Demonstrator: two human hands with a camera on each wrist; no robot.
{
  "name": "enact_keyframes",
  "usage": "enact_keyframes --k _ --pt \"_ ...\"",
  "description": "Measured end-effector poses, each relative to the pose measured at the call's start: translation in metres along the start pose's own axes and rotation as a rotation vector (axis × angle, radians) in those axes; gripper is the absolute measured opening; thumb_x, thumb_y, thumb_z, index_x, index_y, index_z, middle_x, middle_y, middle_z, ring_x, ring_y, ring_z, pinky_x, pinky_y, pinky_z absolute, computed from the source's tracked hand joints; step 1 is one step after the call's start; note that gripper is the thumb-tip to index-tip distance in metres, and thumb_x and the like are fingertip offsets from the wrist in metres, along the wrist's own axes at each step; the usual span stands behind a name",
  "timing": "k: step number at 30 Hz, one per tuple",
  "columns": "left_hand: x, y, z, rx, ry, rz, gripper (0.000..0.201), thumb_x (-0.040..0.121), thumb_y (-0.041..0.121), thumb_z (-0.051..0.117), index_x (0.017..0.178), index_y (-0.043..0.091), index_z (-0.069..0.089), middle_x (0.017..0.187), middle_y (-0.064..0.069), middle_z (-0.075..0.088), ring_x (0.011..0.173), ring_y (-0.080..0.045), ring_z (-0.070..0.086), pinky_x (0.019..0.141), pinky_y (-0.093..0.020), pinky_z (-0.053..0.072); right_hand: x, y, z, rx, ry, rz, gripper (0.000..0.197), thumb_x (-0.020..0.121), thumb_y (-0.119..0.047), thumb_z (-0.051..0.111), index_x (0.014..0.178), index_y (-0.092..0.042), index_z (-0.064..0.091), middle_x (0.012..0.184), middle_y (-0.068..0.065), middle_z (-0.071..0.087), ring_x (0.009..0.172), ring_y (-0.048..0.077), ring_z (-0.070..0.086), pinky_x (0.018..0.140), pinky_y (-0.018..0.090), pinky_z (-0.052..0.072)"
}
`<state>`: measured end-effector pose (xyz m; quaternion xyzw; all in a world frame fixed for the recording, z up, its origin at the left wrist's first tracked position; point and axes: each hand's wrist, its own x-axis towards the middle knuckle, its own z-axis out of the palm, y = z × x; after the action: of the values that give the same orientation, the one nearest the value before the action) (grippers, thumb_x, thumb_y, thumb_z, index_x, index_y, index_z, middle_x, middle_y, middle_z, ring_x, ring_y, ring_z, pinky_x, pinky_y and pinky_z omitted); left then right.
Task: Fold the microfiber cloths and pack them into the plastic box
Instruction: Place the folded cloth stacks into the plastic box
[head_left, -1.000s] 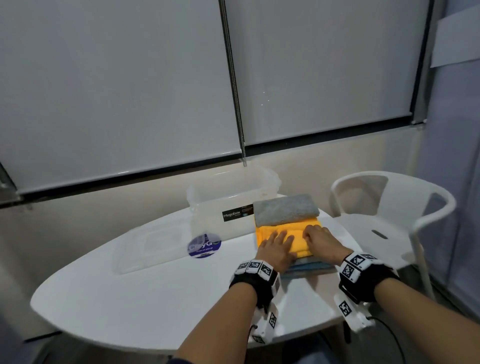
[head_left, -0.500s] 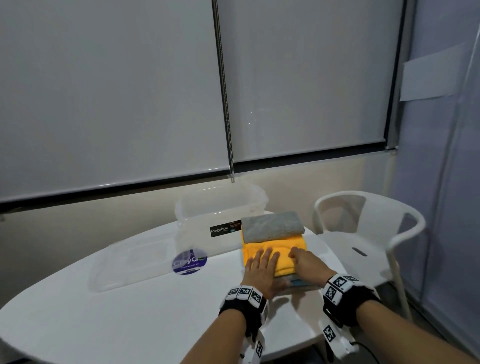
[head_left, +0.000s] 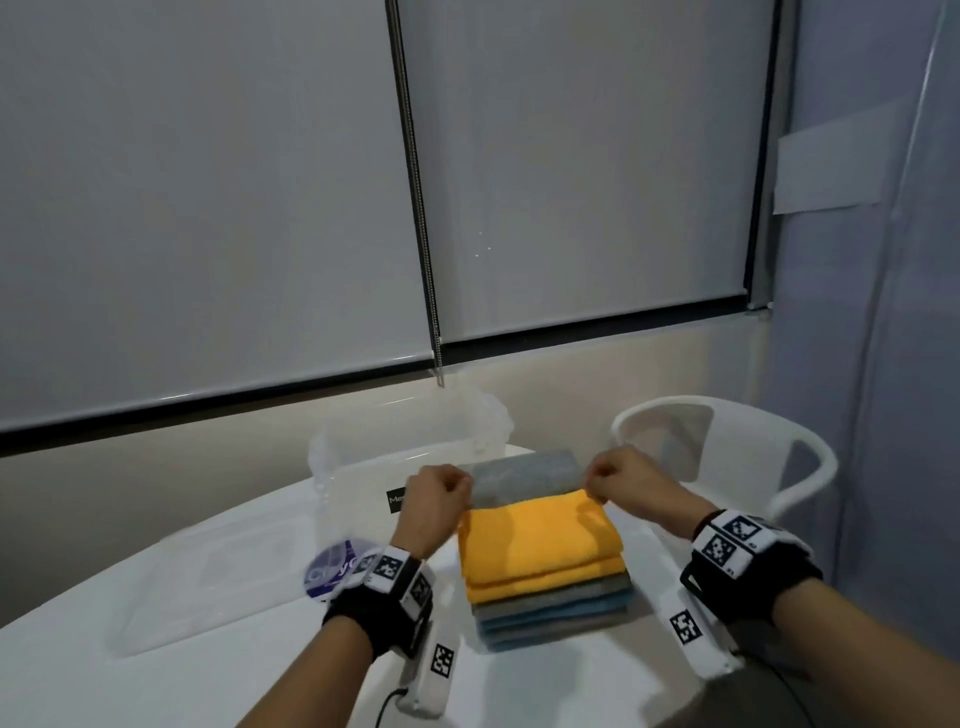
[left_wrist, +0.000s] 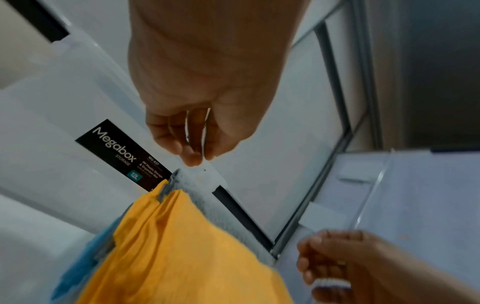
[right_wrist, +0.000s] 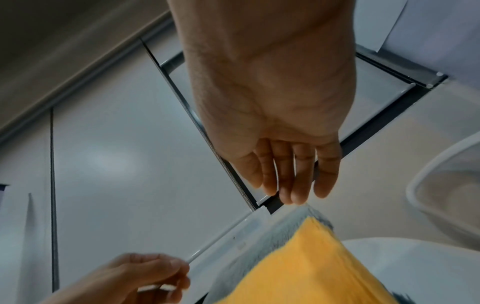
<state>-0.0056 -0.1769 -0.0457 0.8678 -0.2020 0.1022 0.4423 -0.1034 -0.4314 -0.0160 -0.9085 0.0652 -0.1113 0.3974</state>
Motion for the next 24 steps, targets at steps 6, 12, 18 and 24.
enact_keyframes --k 6,12,18,24 --pt "0.039 -0.025 -0.002 0.021 -0.093 -0.299 0.04 0.089 0.042 0.065 0.062 0.013 0.059 0.062 -0.009 0.053 0.057 -0.019 0.044 0.058 -0.029 0.035 0.057 0.008 -0.006 0.041 0.041 0.153 0.02 0.092 -0.018 0.062 0.077 -0.004 0.062 0.072 0.011 0.061 0.065 0.02 0.057 0.058 0.031 0.05" --pt "0.051 -0.029 0.018 -0.121 -0.293 -0.49 0.042 0.092 0.049 0.064 0.08 0.009 0.064 0.072 -0.006 0.06 0.068 -0.019 0.056 0.061 -0.026 0.04 0.095 0.03 0.018 0.045 -0.153 0.381 0.051 0.087 -0.054 0.066 0.102 -0.007 0.056 0.097 0.013 0.067 0.082 0.025 0.066 0.069 0.036 0.059" --pt "0.064 -0.035 0.027 -0.079 -0.245 -0.415 0.04 0.084 0.032 0.078 0.089 -0.007 0.074 0.093 -0.022 0.073 0.082 -0.029 0.069 0.071 -0.034 0.052 0.108 0.033 0.024 0.036 -0.127 0.387 0.043 0.079 -0.041 0.08 0.09 -0.004 0.061 0.087 0.014 0.068 0.079 0.025 0.064 0.068 0.036 0.055" --pt "0.071 -0.033 0.024 -0.046 -0.203 -0.344 0.036 0.083 0.034 0.079 0.076 0.0 0.068 0.078 -0.024 0.067 0.069 -0.028 0.062 0.062 -0.033 0.043 0.112 0.013 0.012 0.211 -0.051 0.309 0.03 0.086 -0.025 0.077 0.089 0.0 0.06 0.095 0.018 0.065 0.085 0.028 0.064 0.068 0.038 0.056"
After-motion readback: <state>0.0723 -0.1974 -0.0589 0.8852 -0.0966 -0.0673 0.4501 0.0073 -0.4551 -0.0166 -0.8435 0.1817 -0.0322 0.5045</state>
